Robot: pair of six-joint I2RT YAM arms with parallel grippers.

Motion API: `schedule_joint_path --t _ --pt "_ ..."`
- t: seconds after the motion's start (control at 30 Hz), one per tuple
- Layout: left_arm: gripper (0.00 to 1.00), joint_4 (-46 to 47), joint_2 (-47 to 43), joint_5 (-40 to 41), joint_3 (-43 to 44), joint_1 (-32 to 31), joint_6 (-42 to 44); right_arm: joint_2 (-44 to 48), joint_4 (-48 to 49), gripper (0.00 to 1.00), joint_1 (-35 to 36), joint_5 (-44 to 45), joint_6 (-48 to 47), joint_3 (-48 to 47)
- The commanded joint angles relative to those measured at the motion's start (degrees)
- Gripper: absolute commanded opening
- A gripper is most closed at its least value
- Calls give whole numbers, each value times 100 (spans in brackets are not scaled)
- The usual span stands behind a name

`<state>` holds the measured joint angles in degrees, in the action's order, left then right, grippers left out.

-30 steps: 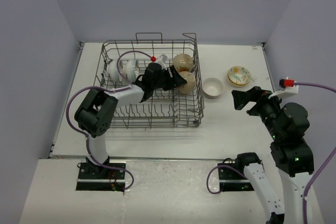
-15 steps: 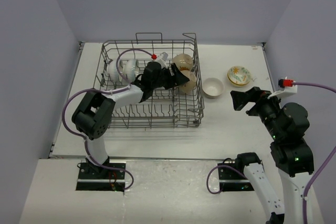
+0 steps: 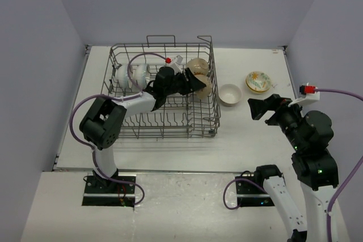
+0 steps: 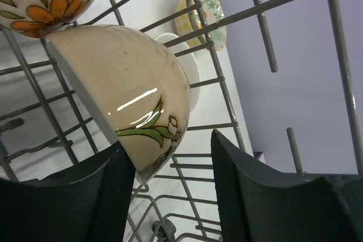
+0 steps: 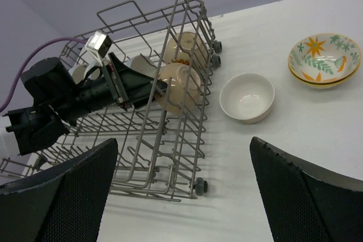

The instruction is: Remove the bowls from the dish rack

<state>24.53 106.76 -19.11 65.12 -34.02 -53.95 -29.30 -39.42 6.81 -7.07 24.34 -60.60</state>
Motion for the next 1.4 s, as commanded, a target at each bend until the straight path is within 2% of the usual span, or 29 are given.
schedule_joint_path --t 0.0,0.17,0.37,0.8,0.83,0.87,0.97,1.17,1.2,1.27,1.37 --pt "53 1008 56 -417 27 -34 -273 -58 154 99 22 -93 -122 30" --pt "48 1132 38 -418 -61 -34 -309 -67 154 99 22 -119 -122 31" --pt "36 1194 125 -391 -88 -34 -353 -41 163 99 14 -172 -148 31" --pt "36 429 583 -207 422 -96 -63 3 215 99 22 -251 -157 92" --pt "35 447 574 -189 422 -113 -54 3 224 99 22 -251 -175 92" --pt "26 456 565 -189 440 -140 -36 3 224 99 14 -242 -166 92" --pt "18 403 565 -145 519 -166 43 -14 216 99 22 -260 -184 83" --pt "17 307 662 -180 677 -193 78 12 215 99 22 -233 -201 92" --pt "15 289 679 -180 686 -201 87 21 215 99 14 -233 -201 92" --pt "0 245 688 -207 730 -193 104 30 215 99 22 -233 -201 83" --pt "0 192 557 -172 712 -210 235 12 242 99 14 -260 -201 75"
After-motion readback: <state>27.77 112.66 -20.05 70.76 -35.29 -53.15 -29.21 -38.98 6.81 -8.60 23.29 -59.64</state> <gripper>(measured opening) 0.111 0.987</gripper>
